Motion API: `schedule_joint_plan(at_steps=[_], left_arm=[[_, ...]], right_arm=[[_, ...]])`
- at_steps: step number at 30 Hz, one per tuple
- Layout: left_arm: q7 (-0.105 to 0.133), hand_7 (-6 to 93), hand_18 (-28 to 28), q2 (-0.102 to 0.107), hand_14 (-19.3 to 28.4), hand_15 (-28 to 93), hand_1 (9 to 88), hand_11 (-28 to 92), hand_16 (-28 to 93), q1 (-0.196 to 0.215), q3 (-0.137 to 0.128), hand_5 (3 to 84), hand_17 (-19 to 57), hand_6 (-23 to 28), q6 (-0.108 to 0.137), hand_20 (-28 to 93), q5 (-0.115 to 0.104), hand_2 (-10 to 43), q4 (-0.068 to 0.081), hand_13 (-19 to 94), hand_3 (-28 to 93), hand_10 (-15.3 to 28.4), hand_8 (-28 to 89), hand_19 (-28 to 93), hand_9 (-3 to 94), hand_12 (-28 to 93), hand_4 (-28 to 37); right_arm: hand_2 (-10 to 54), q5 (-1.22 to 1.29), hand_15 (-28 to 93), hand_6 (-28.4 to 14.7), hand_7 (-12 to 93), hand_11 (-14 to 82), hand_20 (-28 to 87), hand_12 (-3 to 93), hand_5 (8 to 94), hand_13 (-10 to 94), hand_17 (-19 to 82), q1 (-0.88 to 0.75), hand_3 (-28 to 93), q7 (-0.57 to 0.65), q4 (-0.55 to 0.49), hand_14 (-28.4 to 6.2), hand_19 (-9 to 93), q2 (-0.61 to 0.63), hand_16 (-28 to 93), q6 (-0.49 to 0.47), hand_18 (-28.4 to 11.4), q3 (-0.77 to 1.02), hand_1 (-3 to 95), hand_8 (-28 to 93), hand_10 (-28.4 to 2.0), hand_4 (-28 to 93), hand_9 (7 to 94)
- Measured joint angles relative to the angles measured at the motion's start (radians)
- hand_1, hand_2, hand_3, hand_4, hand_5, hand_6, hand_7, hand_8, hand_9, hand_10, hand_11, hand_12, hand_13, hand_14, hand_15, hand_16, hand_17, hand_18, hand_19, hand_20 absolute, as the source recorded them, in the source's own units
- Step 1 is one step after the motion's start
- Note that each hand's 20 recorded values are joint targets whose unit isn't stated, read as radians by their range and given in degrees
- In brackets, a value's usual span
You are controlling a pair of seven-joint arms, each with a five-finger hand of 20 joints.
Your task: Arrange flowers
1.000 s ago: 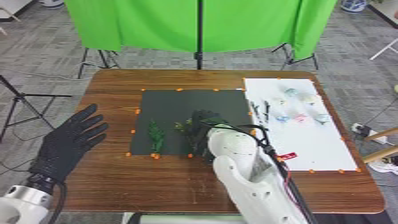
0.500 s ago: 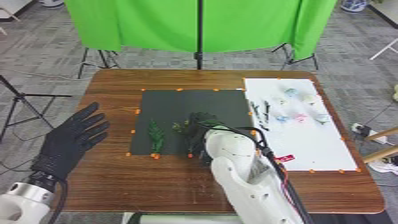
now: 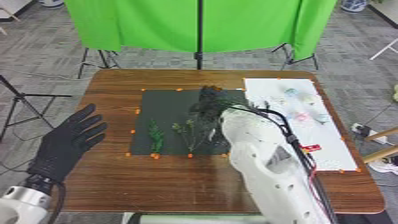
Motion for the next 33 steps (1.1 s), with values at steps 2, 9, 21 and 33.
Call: schedule_joint_plan(at_steps=[2, 9, 21, 33], left_arm=[[0.005, 20.2, 18.7, -0.002, 13.2, 29, 23.6, 20, 0, 0.007, -0.003, 25.0, -11.7, 1.4, 0.0, 7, 0.0, -3.1, -0.003, 16, 70, 10.0, -11, 38, 21.9, 16, -27.7], [0.013, 20.3, 18.8, -0.004, 13.1, 29, 23.6, 20, 0, 0.023, -0.015, 24.9, -11.8, 1.4, 0.002, 7, 0.0, -3.1, -0.008, 16, 70, 10.0, -11, 39, 21.9, 16, -27.8], [0.013, 20.4, 18.8, -0.001, 13.2, 29, 23.5, 20, 0, 0.019, -0.015, 25.0, -11.8, 1.4, 0.006, 7, 0.0, -3.1, -0.007, 16, 70, 9.9, -11, 39, 22.1, 16, -27.8], [0.013, 20.4, 18.8, -0.001, 13.2, 29, 23.5, 20, -1, 0.016, -0.013, 25.1, -11.8, 1.5, 0.018, 7, 0.0, -2.9, -0.008, 16, 70, 10.0, -12, 39, 22.1, 16, -27.9]], right_arm=[[-0.3, 0.0, 78, -1.0, 43, 47.2, 55, 27.4, 82.7, 84, 48, 0.029, 71, 0.024, 0.0, -5.8, 93, 0.042, 35, 0.028, -22.5, 0.004, 17.6, -18, -8.5, -28, 93.7], [-2.5, -0.002, 74, -3.3, 33, 39.2, 44, 29.4, 73.0, 72, 39, 0.12, 71, 0.126, 0.054, -8.2, 93, 0.249, 32, 0.008, -21.9, 0.013, 14.6, -17, -12.2, -28, 81.2], [-5.3, -0.022, 74, -2.9, 35, 41.5, 44, 28.7, 72.0, 72, 39, 0.123, 68, 0.118, 0.213, -8.2, 93, 0.417, 30, -0.037, -21.6, 0.019, 17.7, -17, -11.9, -28, 79.8], [-4.9, -0.048, 74, -2.7, 35, 41.9, 45, 29.0, 72.6, 72, 39, 0.121, 69, 0.098, 0.236, -8.4, 93, 0.403, 31, 0.001, -21.7, 0.002, 17.4, -18, -11.8, -28, 80.3]])
